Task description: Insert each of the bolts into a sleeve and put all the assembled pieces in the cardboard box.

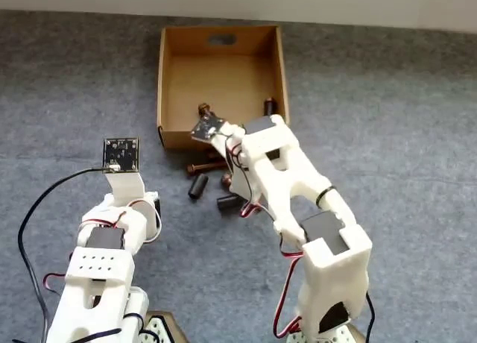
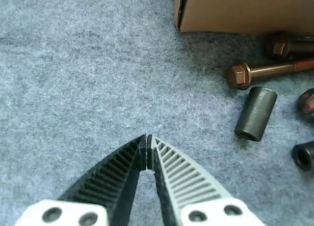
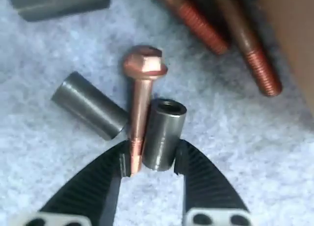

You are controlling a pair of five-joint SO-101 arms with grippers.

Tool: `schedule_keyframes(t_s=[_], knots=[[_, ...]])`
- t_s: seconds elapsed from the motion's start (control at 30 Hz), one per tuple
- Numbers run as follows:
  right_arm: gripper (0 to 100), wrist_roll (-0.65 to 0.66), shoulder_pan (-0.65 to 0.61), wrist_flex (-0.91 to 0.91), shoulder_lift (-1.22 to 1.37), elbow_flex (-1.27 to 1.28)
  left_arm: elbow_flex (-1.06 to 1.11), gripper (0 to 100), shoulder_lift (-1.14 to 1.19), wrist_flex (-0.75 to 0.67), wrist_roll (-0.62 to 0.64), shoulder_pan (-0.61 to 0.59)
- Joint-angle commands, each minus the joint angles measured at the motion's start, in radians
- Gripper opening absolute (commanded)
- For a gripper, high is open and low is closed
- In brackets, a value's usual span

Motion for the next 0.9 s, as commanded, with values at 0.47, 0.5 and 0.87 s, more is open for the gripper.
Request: schedule_keyframes(t_s=[0.47, 0.5, 0.87], knots=[[25.2, -0.104, -0.007, -0.213, -0.081, 0.099, -0.004, 4, -0.025, -0.015, -0.006, -0.002], [24.8, -0.103, -0.005, -0.236, -0.065, 0.099, -0.004, 4, -0.025, -0.015, -0.006, -0.002], [15.2, -0.048, 0.104, -0.248, -0.002, 0.101, -0.004, 4, -0.025, -0.015, -0.006, -0.002]])
